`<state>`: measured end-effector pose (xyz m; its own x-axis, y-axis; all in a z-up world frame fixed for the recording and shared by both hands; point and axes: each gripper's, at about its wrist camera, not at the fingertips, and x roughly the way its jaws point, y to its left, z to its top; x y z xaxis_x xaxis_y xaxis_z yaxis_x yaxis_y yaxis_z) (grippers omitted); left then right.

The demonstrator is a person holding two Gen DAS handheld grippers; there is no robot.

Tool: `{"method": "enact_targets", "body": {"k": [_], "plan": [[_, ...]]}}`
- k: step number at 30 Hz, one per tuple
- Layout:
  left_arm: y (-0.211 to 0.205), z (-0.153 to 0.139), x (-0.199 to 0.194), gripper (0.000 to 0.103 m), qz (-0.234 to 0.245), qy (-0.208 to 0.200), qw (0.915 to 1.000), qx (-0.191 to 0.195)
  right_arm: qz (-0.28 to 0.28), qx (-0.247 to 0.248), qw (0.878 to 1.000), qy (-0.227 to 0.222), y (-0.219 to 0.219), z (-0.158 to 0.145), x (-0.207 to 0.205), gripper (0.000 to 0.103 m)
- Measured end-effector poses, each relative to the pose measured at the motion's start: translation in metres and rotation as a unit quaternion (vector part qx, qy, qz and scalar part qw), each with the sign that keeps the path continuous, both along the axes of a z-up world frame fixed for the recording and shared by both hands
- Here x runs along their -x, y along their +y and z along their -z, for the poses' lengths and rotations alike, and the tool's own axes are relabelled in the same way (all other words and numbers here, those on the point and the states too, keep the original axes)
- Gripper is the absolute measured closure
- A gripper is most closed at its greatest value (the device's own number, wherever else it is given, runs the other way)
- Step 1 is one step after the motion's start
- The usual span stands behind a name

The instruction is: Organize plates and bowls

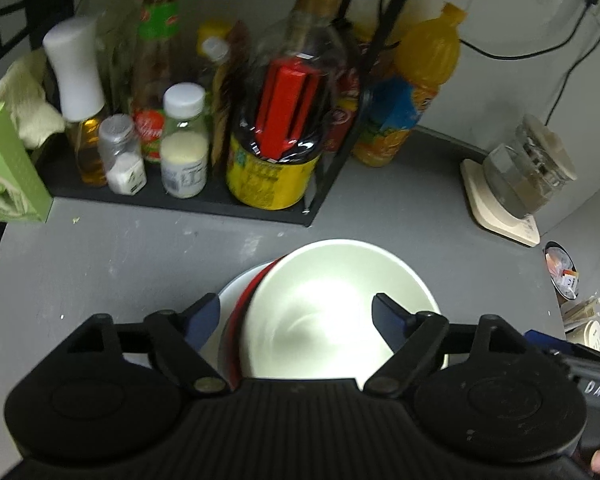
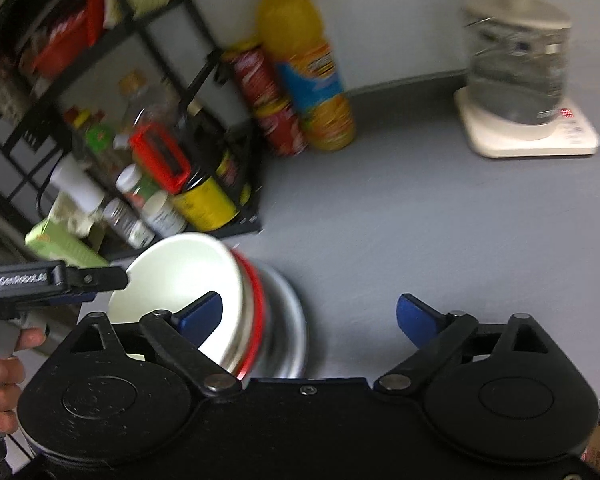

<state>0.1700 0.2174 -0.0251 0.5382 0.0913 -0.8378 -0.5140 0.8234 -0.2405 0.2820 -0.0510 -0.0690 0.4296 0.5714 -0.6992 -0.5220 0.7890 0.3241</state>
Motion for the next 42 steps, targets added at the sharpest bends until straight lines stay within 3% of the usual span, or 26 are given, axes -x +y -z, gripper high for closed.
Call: {"method": "enact_targets", "body": {"k": [6,20,32,42], "plan": [[-0.019,-0.015,-0.005,0.013,0.013,-0.018,0.9997,-0.013,0.053,-0.01,0.998,-0.024,-0.055,-0.012,0.0,0.0],[-0.095,-0.046,0.005,0.009,0.044,-0.039,0.9977,-0.033,0.138,-0.007,0.988,-0.063,-0.154,-0.034,0.031,0.0],[-0.14,-0.062,0.054,0.004,0.053,-0.051,0.9962,-0.045,0.152,-0.002,0.983,-0.1,-0.184,-0.052,0.085,0.0],[-0.159,-0.064,0.116,0.001,0.06,-0.062,0.9947,-0.056,0.153,0.012,0.981,-0.118,-0.184,-0.051,0.144,0.0]]}}
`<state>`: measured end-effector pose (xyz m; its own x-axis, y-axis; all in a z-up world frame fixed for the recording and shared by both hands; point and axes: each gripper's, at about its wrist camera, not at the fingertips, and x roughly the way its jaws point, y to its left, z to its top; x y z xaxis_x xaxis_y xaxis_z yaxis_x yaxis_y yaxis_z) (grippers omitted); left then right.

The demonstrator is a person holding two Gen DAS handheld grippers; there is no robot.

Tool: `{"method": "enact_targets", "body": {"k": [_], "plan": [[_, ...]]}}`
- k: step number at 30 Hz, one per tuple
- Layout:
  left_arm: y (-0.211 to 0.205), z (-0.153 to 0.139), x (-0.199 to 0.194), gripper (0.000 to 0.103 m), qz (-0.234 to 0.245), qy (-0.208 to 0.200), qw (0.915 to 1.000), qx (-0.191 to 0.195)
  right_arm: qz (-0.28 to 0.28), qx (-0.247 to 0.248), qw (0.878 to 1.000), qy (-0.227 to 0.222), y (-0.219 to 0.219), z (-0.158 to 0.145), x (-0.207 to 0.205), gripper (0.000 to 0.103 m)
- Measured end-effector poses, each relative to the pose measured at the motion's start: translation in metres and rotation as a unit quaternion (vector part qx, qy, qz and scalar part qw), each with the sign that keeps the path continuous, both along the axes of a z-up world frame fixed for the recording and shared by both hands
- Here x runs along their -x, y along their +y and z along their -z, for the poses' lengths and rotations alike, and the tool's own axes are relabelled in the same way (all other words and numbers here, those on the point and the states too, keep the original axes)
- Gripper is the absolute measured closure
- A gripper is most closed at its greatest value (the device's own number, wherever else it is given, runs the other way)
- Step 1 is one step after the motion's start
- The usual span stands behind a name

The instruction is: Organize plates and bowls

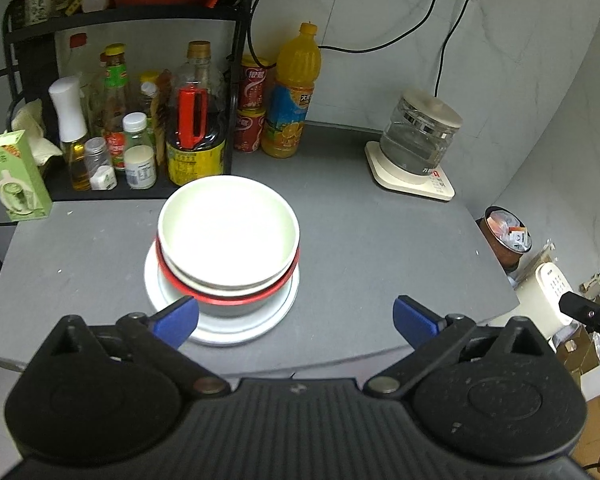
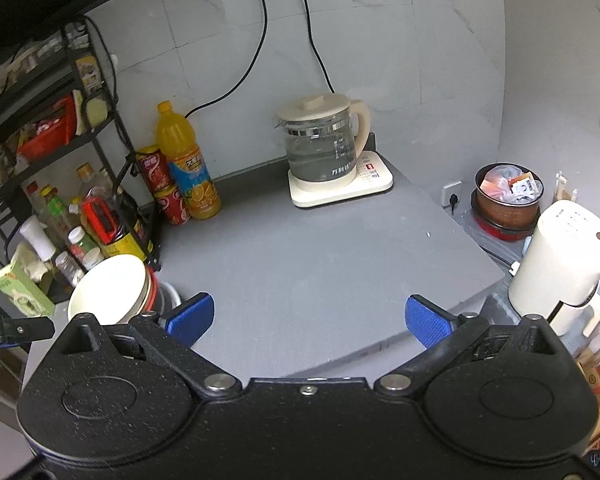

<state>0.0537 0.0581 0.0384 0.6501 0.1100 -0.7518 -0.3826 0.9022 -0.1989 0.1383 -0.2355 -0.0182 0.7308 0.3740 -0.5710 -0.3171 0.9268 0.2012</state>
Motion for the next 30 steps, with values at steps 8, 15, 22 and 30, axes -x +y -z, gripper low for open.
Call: {"method": "enact_targets", "body": {"k": [8,15,22,30], "plan": [[-0.004,0.0,0.038,0.001,0.002,-0.005,1.0,-0.007,0.002,0.009,1.0,-0.011,0.007,-0.002,0.04,0.0],[-0.005,0.001,0.061,0.001,0.009,-0.013,0.9998,-0.013,0.009,0.032,0.999,-0.027,0.015,-0.002,0.065,0.0],[-0.005,0.002,0.075,0.001,0.005,-0.016,0.9996,-0.023,-0.001,0.045,0.999,-0.024,0.022,-0.002,0.079,0.0],[-0.008,0.005,0.083,0.001,0.009,-0.008,0.9993,-0.034,-0.017,0.046,0.999,-0.022,0.027,0.001,0.09,0.0]]}}
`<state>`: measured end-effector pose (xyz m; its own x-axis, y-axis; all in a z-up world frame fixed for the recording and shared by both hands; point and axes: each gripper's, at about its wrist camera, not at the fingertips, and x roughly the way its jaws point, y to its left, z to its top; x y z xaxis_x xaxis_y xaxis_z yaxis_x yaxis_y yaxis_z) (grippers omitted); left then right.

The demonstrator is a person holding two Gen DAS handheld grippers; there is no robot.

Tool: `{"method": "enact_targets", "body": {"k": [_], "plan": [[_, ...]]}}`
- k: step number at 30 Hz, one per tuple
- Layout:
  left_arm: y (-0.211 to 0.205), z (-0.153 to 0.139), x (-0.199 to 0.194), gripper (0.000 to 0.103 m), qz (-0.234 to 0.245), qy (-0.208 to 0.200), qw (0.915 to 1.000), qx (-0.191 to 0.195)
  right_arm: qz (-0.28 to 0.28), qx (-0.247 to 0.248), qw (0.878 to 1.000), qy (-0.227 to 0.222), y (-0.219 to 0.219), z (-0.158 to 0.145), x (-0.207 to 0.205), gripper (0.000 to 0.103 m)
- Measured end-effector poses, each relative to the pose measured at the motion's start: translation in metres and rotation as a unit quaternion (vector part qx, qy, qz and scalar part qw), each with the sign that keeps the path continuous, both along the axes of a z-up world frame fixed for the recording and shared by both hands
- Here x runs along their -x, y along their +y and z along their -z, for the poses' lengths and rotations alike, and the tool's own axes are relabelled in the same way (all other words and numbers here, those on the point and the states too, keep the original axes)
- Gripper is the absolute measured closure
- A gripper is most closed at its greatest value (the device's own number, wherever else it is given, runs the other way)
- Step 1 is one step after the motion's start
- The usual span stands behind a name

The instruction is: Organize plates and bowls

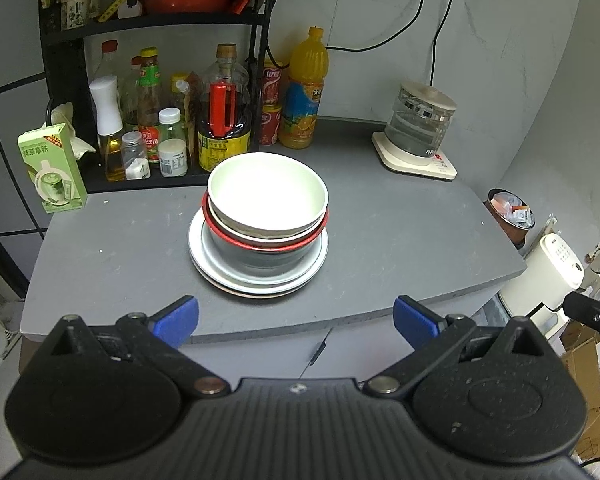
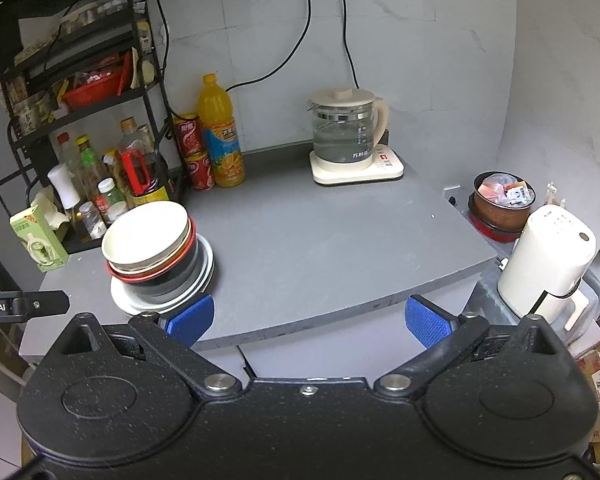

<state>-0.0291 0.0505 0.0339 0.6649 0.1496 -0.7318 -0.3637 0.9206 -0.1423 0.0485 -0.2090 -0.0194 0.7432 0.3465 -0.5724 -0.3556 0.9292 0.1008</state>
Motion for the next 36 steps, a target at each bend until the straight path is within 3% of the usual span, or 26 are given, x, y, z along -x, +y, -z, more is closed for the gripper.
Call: {"method": "enact_targets", "body": {"k": [36], "plan": [[-0.016,0.002,0.001,0.001,0.015,0.006,0.9998,-0.008,-0.001,0.005,1.0,0.002,-0.003,0.001,0.008,0.0]]}}
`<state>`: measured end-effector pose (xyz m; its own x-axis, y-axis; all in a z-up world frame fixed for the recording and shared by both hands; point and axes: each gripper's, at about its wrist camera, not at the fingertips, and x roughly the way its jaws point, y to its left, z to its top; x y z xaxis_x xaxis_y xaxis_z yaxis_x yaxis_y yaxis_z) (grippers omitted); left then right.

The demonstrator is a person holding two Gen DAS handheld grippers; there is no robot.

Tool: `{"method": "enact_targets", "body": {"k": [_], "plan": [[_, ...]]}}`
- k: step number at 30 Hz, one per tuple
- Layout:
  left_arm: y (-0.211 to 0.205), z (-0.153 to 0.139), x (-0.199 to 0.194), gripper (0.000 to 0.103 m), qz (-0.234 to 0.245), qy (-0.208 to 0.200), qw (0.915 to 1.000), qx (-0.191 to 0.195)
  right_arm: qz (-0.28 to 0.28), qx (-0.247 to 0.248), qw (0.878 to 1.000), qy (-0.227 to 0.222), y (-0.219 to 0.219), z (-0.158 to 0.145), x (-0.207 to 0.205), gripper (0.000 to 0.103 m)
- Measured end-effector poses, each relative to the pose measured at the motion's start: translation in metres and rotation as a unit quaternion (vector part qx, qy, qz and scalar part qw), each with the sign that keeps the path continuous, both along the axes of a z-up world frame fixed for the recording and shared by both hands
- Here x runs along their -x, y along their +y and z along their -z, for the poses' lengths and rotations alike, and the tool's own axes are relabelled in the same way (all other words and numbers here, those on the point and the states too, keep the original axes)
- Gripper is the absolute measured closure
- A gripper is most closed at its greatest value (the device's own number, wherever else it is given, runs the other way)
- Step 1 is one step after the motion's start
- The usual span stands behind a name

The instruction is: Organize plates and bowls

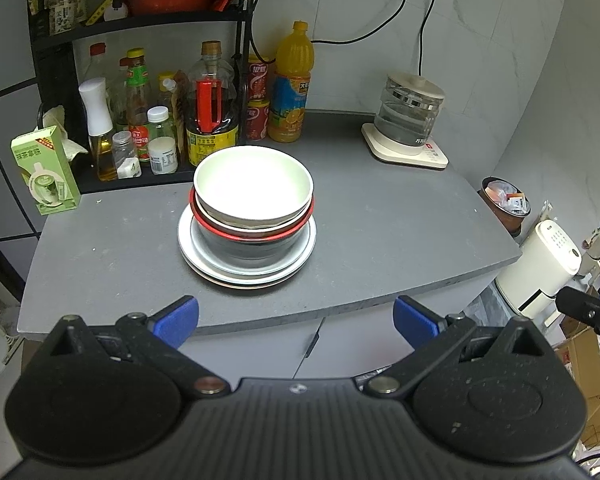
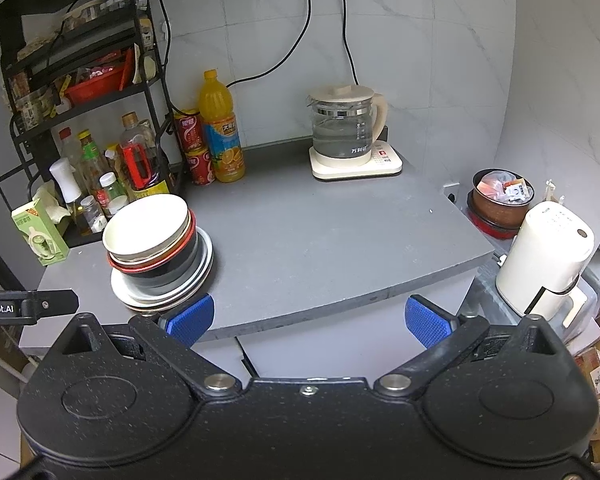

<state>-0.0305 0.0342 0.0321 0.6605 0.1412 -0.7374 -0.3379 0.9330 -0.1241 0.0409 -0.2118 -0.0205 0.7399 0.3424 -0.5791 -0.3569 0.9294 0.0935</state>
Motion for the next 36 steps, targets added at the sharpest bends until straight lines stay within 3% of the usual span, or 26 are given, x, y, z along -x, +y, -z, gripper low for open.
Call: {"method": "enact_targets", "body": {"k": [36], "plan": [[0.009,0.003,0.001,0.001,-0.014,0.013,0.9998,0.002,-0.02,0.014,1.0,0.017,0.012,0.008,0.001,0.0]]}}
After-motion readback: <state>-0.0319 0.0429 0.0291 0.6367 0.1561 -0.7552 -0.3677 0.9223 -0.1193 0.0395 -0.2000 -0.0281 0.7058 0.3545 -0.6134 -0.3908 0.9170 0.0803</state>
